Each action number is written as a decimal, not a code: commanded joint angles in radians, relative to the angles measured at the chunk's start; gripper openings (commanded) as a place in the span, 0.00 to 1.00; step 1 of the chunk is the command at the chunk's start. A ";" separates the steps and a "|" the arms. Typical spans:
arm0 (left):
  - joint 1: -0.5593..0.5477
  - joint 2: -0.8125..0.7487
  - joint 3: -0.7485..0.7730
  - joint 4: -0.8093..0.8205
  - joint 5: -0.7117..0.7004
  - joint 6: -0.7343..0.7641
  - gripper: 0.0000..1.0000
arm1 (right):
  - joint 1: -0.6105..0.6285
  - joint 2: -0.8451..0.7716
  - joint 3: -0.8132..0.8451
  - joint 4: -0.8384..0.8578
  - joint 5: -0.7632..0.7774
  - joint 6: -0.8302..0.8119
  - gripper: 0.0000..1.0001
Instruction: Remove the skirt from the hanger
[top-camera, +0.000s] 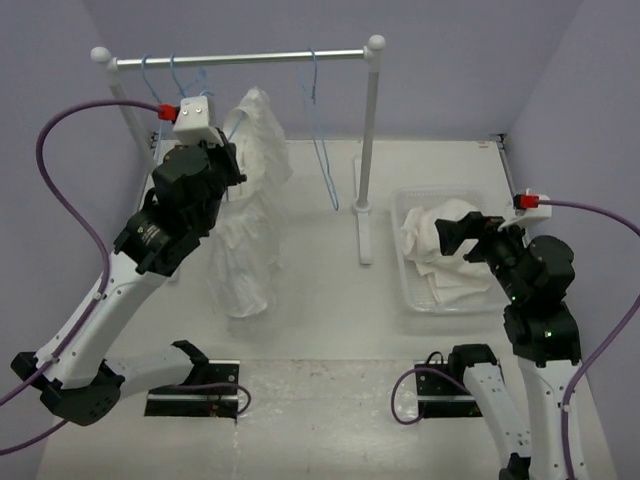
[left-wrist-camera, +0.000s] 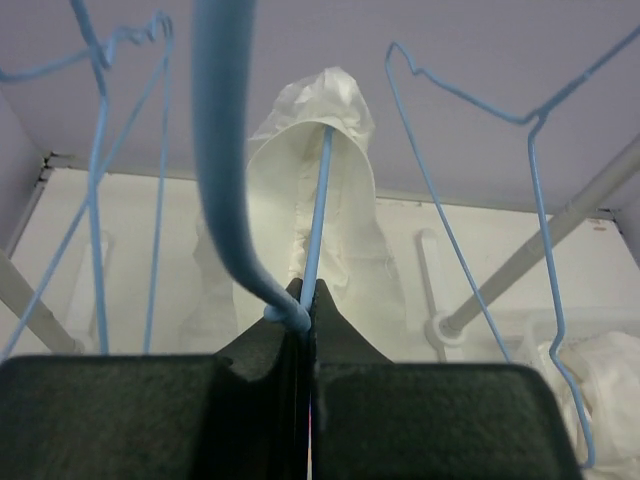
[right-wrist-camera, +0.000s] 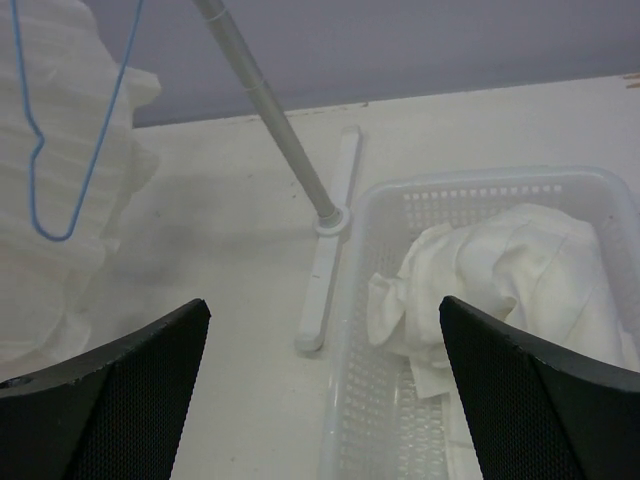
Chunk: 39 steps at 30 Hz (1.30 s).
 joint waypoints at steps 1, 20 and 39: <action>-0.091 -0.047 -0.083 -0.012 -0.050 -0.115 0.00 | 0.087 -0.032 0.000 -0.033 -0.037 -0.054 0.99; -0.143 0.192 -0.039 -0.184 -0.425 -0.603 0.00 | 1.086 0.253 0.058 -0.011 0.186 -0.204 0.99; -0.145 0.254 0.047 -0.161 -0.429 -0.615 0.00 | 1.184 0.701 0.092 0.410 0.454 0.044 0.60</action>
